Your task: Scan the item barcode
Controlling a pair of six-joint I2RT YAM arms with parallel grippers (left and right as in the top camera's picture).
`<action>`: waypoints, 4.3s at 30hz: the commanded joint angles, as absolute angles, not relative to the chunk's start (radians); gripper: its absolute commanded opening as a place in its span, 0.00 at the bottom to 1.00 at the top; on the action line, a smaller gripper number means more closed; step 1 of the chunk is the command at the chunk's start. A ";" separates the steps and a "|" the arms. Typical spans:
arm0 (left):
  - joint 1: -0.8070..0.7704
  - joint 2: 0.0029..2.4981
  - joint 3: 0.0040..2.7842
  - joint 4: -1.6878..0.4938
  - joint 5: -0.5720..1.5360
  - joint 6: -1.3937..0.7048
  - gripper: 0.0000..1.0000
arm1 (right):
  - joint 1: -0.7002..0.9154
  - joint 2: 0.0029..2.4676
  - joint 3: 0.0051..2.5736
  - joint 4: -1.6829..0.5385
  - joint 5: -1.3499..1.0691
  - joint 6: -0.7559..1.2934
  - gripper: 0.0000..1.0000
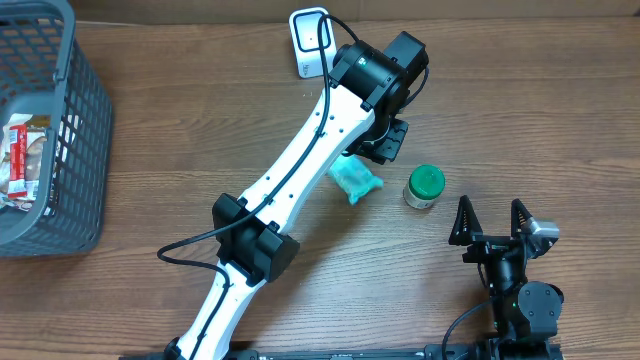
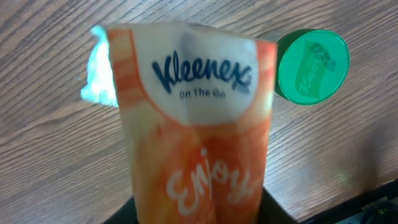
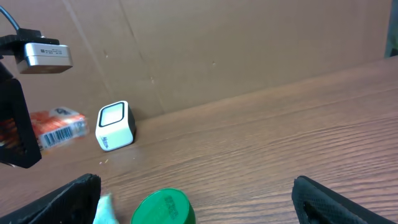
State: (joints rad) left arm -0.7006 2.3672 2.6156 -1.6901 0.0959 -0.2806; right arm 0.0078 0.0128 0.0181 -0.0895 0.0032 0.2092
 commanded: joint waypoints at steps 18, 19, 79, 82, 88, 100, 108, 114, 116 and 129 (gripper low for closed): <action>-0.736 2.340 2.605 -1.690 0.237 -0.268 1.00 | 0.006 0.003 0.008 -0.083 -0.001 0.213 1.00; -0.736 2.339 2.605 -1.690 0.237 -0.268 1.00 | 0.006 0.003 0.008 -0.083 -0.001 0.213 1.00; -0.746 2.770 2.593 -1.691 0.524 -0.129 0.04 | 0.006 0.003 0.008 -0.083 -0.001 0.213 1.00; -0.738 2.735 2.593 -1.691 0.522 -0.131 0.04 | 0.006 0.003 0.008 -0.083 -0.001 0.213 1.00; -0.704 2.614 2.595 -1.690 0.463 -0.137 0.04 | 0.006 0.003 0.008 -0.083 -0.001 0.213 1.00; -0.502 2.211 2.595 -1.652 0.165 -0.226 0.06 | 0.006 0.003 0.008 -0.083 -0.001 0.213 1.00; -0.124 1.962 2.595 -1.564 -0.061 -0.250 0.34 | 0.006 0.003 0.008 -0.083 -0.001 0.213 1.00; 0.203 1.923 2.594 -1.514 -0.184 -0.231 1.00 | 0.006 0.003 0.008 -0.083 -0.001 0.213 1.00; 0.300 1.938 2.594 -1.509 -0.184 -0.231 1.00 | 0.006 0.003 0.008 -0.083 -0.001 0.213 1.00; 0.619 2.188 2.593 -1.568 -0.157 -0.134 1.00 | 0.006 0.003 0.008 -0.083 -0.001 0.213 1.00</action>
State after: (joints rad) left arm 0.5884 2.1067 2.5904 -1.5585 -0.1692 -0.1753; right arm 0.0082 0.0128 0.0181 -0.0895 0.0032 0.2096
